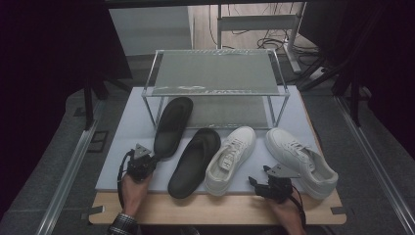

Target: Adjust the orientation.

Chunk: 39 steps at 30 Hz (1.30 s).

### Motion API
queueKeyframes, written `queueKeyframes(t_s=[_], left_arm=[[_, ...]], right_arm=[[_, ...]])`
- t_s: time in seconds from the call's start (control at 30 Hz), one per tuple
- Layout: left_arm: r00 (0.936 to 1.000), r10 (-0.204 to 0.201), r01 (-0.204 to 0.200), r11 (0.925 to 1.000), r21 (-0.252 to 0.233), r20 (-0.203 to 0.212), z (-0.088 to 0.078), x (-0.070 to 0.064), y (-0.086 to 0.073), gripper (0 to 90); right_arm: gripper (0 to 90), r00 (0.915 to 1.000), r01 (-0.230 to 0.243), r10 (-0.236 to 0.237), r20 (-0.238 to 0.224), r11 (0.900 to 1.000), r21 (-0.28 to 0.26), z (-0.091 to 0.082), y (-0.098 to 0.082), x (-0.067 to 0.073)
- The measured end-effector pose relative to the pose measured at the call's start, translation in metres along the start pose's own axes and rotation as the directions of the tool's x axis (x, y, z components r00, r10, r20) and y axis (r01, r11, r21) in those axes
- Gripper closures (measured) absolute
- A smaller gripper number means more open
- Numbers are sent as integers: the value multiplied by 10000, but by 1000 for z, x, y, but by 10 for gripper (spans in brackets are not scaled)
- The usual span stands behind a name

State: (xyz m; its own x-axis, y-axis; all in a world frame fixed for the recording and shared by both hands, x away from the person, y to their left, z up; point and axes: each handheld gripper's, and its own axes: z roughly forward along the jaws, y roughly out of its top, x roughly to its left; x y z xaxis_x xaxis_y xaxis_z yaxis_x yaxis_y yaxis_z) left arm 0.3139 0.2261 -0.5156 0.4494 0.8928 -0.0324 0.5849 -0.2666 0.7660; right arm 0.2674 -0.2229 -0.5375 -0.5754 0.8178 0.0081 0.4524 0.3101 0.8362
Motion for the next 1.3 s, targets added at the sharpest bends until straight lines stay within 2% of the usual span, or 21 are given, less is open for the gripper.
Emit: queueKeyframes(t_s=[0.47, 0.8, 1.3], left_arm=[[10000, -38, 39, 9999, -95, 78, 16, -4, 13, 897], [9998, 109, -104, 9995, -295, 149, 22, -10, 32, 897], [9999, 128, -130, 9996, -239, -58, 38, -8, 46, 897]], right_arm=[[272, 10000, -1, 1, -2, 10000, -1, 0, 0, 0], [272, 10000, -7, 7, -5, 10000, -4, 0, 0, 0], [272, 10000, -13, 13, -13, 10000, -7, 0, 0, 0]])
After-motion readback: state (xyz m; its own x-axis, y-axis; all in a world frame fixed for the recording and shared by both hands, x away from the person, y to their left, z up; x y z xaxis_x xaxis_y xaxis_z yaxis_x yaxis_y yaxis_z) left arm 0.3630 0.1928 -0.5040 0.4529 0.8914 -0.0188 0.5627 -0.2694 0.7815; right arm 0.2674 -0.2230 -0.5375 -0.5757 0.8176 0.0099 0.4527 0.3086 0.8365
